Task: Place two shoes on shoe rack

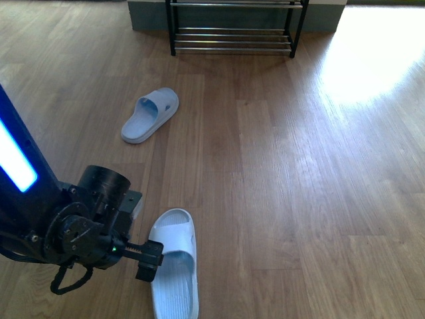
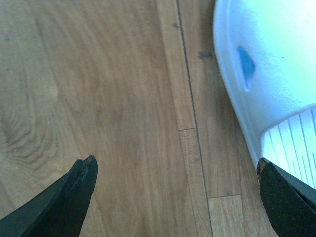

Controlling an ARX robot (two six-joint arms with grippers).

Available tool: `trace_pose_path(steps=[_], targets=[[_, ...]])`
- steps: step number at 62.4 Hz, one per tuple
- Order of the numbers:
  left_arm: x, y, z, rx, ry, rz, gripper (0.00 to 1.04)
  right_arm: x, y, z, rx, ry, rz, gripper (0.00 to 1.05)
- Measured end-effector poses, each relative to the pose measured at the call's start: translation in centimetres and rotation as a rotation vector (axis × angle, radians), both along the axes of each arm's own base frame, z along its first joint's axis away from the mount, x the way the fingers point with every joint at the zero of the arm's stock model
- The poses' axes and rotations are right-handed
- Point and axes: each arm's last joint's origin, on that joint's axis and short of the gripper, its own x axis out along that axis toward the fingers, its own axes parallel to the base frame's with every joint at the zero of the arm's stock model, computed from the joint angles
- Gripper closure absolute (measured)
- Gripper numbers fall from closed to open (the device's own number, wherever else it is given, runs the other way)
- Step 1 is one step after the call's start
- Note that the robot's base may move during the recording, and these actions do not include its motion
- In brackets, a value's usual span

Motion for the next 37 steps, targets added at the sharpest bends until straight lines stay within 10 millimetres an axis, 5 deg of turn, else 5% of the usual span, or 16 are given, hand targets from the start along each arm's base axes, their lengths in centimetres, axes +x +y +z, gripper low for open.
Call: trace_pose_path(steps=[37], targets=[[1.5, -2.1, -4.1, 0.040, -0.078, -0.122, 0.09, 0.0, 0.0, 0.0, 0.000, 0.000, 0.000, 0.09]])
